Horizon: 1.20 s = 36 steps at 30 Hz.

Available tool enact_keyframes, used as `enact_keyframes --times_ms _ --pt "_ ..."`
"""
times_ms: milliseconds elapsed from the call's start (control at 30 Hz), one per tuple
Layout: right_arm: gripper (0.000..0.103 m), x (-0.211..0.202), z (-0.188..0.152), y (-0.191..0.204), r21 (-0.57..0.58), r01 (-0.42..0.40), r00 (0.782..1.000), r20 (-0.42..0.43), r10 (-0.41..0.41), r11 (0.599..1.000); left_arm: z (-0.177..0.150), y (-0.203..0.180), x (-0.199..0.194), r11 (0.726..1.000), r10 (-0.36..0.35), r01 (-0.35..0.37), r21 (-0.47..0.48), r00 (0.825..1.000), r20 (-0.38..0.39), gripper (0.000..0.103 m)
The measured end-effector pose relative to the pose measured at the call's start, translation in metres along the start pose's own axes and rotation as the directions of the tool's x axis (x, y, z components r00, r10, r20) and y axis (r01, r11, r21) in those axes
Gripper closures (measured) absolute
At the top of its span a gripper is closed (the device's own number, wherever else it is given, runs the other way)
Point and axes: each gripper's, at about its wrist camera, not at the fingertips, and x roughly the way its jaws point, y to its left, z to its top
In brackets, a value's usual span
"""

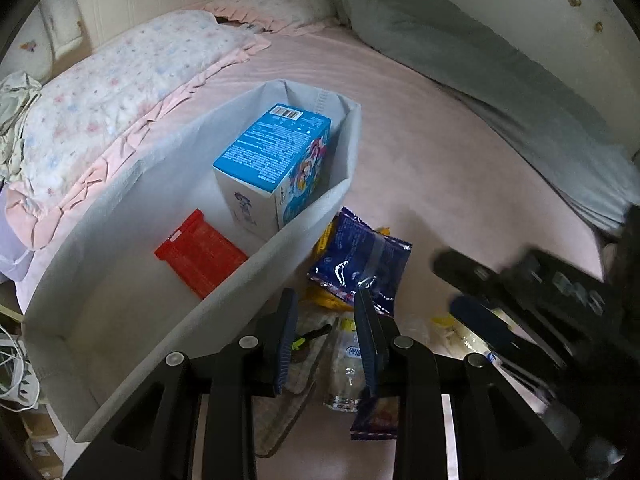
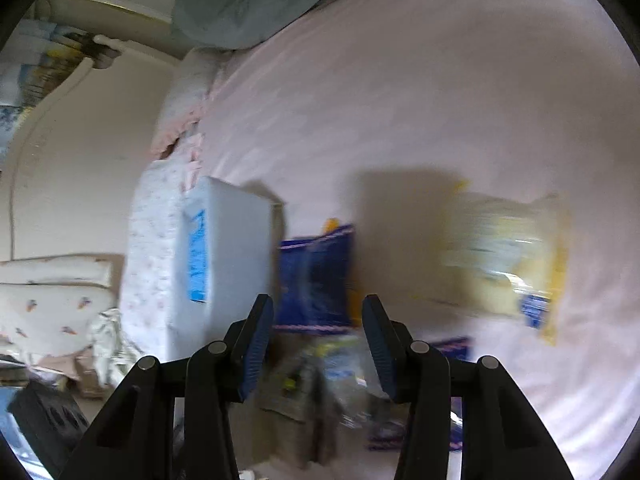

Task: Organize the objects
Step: 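Move the right gripper down over the dark blue snack bag, then close the right gripper on the dark blue snack bag and lift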

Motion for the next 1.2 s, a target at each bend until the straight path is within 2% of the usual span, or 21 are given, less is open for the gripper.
enact_keyframes --times_ms 167,333,433,500,567,667,733,833,900,967,1000,1067,1133,1200 --pt "0.057 0.034 0.01 0.009 -0.039 0.097 0.995 0.002 -0.097 0.995 0.001 0.006 -0.008 0.997 0.07 -0.07 0.012 0.996 0.059 0.074" --pt "0.057 0.062 0.004 0.017 -0.116 0.167 0.986 -0.012 -0.169 0.979 0.007 0.017 -0.007 0.999 0.05 -0.049 -0.012 0.996 0.07 0.074" --pt "0.056 0.074 0.0 0.02 -0.141 0.173 0.982 -0.051 -0.182 0.975 0.007 0.02 -0.007 0.999 0.007 -0.005 -0.032 0.998 0.062 0.074" --pt "0.043 0.076 -0.003 0.024 -0.16 0.186 0.98 -0.039 -0.195 0.969 0.009 0.021 -0.006 0.999 -0.017 0.019 -0.035 0.998 0.053 0.074" --pt "0.039 0.079 -0.004 0.025 -0.168 0.207 0.975 -0.048 -0.218 0.964 0.009 0.021 -0.004 0.999 -0.036 0.037 -0.031 0.998 0.043 0.074" --pt "0.026 0.088 -0.006 0.019 -0.152 0.199 0.971 -0.103 -0.216 0.968 0.009 0.021 -0.002 0.998 -0.051 0.052 -0.027 0.998 0.036 0.073" --pt "0.026 0.093 -0.008 0.017 -0.164 0.204 0.967 -0.119 -0.225 0.965 0.009 0.021 -0.002 0.999 -0.033 0.033 -0.022 0.999 0.032 0.073" --pt "0.033 0.089 -0.007 0.012 -0.143 0.202 0.968 -0.122 -0.219 0.969 0.009 0.022 0.0 0.999 -0.049 0.05 -0.023 0.998 0.026 0.073" --pt "0.043 0.082 -0.005 0.005 -0.106 0.192 0.971 -0.123 -0.204 0.976 0.008 0.021 -0.001 0.999 -0.046 0.047 -0.023 0.999 0.027 0.073" --pt "0.049 0.074 -0.002 -0.006 -0.049 0.157 0.979 -0.123 -0.162 0.986 0.007 0.02 -0.001 0.998 -0.05 0.051 -0.022 0.998 0.024 0.073" --pt "0.056 0.069 -0.001 -0.011 -0.022 0.145 0.982 -0.118 -0.146 0.989 0.007 0.019 0.0 0.998 -0.054 0.055 -0.022 0.998 0.021 0.073" --pt "0.061 0.06 0.001 -0.023 0.039 0.123 0.988 -0.101 -0.119 0.992 0.007 0.018 0.001 0.998 -0.06 0.06 -0.019 0.998 0.017 0.073" --pt "0.065 0.049 0.003 -0.032 0.072 0.145 0.988 -0.065 -0.14 0.987 0.006 0.015 0.002 0.998 -0.059 0.059 -0.011 0.998 0.016 0.073" --pt "0.066 0.037 0.005 -0.037 0.08 0.206 0.978 -0.025 -0.205 0.975 0.006 0.013 0.003 0.998 -0.059 0.06 -0.008 0.998 0.015 0.073"
